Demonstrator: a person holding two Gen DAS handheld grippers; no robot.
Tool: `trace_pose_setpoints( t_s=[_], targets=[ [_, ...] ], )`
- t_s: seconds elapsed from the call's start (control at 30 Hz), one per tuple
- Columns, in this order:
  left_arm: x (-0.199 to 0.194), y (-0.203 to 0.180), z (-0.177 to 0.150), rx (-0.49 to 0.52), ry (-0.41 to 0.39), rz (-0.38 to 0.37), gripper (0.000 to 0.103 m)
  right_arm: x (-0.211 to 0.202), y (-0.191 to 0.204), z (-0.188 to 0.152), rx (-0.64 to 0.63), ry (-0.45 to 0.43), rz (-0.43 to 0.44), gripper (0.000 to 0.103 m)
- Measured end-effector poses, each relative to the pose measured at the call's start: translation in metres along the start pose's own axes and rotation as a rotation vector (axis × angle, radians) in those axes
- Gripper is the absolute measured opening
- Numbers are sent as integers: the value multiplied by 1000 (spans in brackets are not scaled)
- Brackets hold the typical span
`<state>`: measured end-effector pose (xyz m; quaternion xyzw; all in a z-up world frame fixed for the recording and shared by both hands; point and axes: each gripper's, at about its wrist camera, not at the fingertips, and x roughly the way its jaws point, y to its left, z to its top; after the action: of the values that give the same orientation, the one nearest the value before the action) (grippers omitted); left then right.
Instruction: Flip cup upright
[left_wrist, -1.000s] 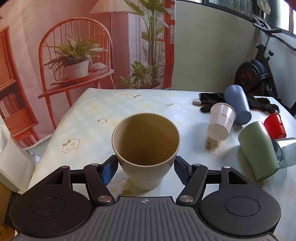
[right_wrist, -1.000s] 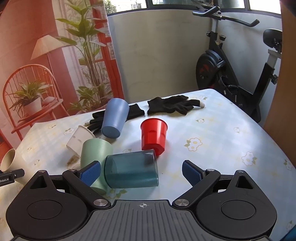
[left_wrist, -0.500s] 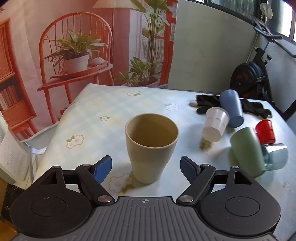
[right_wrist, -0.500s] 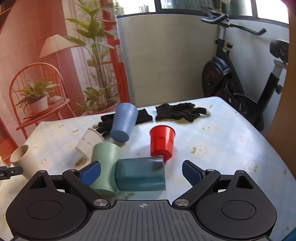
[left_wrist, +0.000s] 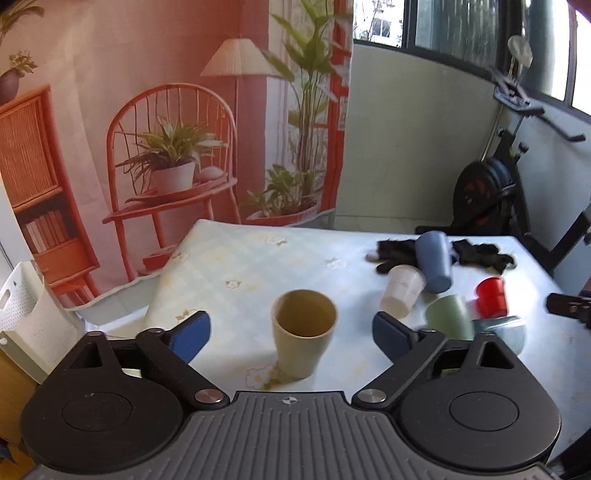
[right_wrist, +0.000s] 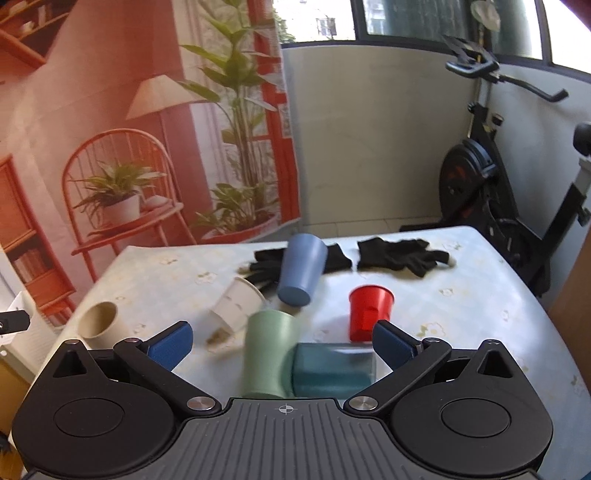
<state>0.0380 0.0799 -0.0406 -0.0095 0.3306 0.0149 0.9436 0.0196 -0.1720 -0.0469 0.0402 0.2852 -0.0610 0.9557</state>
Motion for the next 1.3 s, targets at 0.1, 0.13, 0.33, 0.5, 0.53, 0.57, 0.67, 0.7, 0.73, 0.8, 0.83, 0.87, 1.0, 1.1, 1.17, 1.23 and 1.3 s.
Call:
trace_pose_setpoints(
  t_s=[0.1,0.13,0.33,0.5,0.53,0.57,0.67,0.7,0.73,0.8,0.83,0.87,1.0,1.1,1.17,1.23,1.3],
  targets=[
    [-14,-10,1,-2,-11,-8,98,-11,6,6,-10,-11,7,103],
    [-17,-13,1,-4,-11,-6,98,-14,7,8,-12,-13,7,103],
    [-32,-24,-4,1,-21,-15,98,-26,7,14,-13,-18,-10,103],
    [-32,-26,-7,14,-8,-16,98,-28,11,12,-24,-12,-19,103],
    [-33,-26,-8,10,-11,-16,98,-28,12,11,-28,-12,-21,103],
    [-33,-26,-8,8,-13,-16,98,-28,14,11,-34,-13,-23,103],
    [-35,-24,-7,8,-19,-22,98,-29,15,10,-37,-13,-20,103],
    [-35,-24,-7,8,-19,-24,98,-29,16,10,-36,-12,-17,103],
    [-35,-24,-7,6,-19,-26,98,-28,17,10,-35,-11,-15,103],
    [-36,-24,-8,3,-19,-30,98,-28,18,10,-36,-8,-12,103],
    [-36,-25,-8,4,-19,-32,98,-28,18,10,-37,-7,-13,103],
    [-36,-25,-8,4,-19,-34,98,-27,18,10,-37,-5,-12,103],
    [-36,-23,-7,10,-21,-36,98,-27,19,10,-35,-3,-12,103],
    [-36,-24,-7,15,-24,-38,98,-26,19,10,-36,-4,-12,103],
    [-37,-25,-6,19,-26,-40,98,-26,18,10,-36,-4,-11,103],
    [-38,-26,-6,24,-30,-42,98,-26,18,10,-35,-4,-11,103],
    [-38,-26,-6,27,-31,-40,98,-26,19,10,-35,-4,-11,103]
  ],
)
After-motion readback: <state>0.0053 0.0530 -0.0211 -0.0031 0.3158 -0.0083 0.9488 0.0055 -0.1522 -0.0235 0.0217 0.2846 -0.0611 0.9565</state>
